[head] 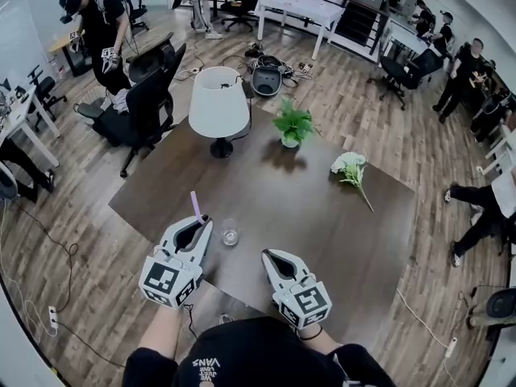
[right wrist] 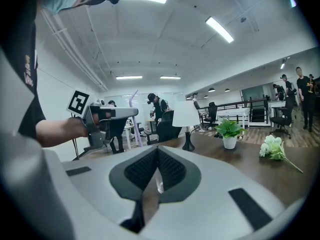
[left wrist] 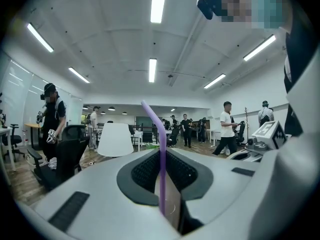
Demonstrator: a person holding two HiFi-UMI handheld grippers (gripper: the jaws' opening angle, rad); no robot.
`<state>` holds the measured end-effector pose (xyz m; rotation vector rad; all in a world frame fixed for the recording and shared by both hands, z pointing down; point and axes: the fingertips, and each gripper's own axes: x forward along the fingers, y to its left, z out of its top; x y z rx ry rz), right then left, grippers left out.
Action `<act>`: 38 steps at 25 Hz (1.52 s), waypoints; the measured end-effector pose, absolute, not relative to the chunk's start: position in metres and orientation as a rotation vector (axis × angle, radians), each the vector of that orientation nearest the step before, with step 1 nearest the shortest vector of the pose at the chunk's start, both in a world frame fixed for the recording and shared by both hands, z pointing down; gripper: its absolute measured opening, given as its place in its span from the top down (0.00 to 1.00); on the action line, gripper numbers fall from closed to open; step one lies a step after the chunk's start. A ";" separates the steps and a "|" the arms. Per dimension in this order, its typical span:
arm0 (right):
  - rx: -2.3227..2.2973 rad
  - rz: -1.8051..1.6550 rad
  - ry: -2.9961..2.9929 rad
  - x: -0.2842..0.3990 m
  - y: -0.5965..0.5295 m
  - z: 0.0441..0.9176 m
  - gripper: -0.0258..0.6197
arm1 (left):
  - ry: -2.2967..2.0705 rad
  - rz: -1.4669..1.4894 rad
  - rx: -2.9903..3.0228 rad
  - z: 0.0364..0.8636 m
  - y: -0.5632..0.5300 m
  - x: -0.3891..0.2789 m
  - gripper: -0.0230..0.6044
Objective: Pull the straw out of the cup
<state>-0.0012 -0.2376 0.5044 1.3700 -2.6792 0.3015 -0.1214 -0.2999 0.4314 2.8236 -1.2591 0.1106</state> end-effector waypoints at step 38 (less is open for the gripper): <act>1.325 0.277 -2.696 -0.017 -0.236 0.503 0.93 | -1.225 0.221 2.676 0.511 -0.234 -0.126 0.90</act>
